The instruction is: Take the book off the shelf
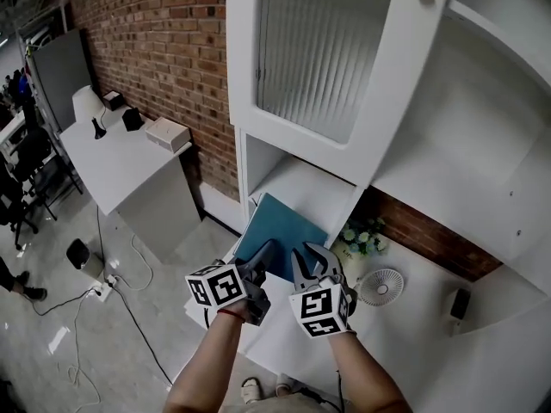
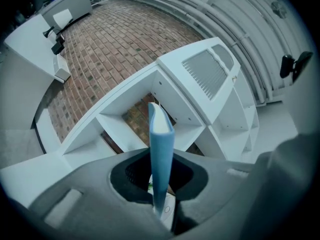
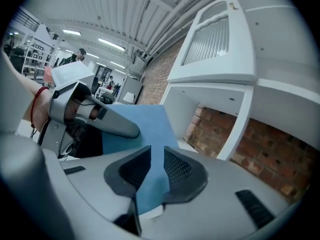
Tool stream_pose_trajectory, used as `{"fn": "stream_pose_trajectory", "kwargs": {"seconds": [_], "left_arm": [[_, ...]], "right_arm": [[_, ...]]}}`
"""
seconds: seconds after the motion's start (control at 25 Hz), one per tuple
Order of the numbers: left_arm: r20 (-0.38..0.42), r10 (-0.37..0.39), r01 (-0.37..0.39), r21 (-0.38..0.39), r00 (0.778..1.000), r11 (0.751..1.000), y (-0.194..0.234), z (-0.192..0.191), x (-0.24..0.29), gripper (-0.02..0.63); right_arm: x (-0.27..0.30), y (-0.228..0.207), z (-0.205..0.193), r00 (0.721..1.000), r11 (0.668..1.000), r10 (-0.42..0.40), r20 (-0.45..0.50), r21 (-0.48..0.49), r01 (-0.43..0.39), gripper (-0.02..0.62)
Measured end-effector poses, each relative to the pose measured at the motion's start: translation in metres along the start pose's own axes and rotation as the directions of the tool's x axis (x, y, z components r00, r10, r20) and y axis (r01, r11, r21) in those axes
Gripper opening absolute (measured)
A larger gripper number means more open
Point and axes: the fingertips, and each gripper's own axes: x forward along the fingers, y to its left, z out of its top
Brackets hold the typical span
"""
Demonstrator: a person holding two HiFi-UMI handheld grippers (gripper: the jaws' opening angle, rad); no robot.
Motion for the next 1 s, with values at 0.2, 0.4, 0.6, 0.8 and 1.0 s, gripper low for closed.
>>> {"fn": "stream_pose_trajectory", "kwargs": {"seconds": [0.2,0.4,0.6,0.8,1.0], "left_arm": [[-0.019,0.020,-0.018,0.116,1.000,0.993,-0.019,-0.005,-0.010,0.046],[-0.022,0.022,-0.017,0.192,1.000,0.981,-0.037,-0.017,-0.022,0.046],[-0.037,0.051,-0.038,0.295,0.998,0.955,-0.052,-0.025,-0.031,0.046],[-0.034,0.073,-0.056,0.358,0.997,0.932,-0.065,-0.031,-0.041,0.046],[-0.028,0.075,-0.057,0.408,0.997,0.911,-0.080,-0.034,-0.047,0.046]], "right_arm": [[-0.014,-0.002,0.004,0.999,0.997,0.006,0.044,0.074,-0.009,0.077],[-0.030,0.005,0.002,0.995,0.987,0.035,0.096,0.153,-0.050,0.054],[-0.047,0.011,0.002,0.988,0.971,0.061,0.142,0.222,-0.092,0.032],[-0.061,0.010,0.001,0.981,0.951,0.065,0.185,0.286,-0.117,0.023],[-0.076,0.017,0.011,0.967,0.937,0.092,0.237,0.307,-0.165,0.023]]}}
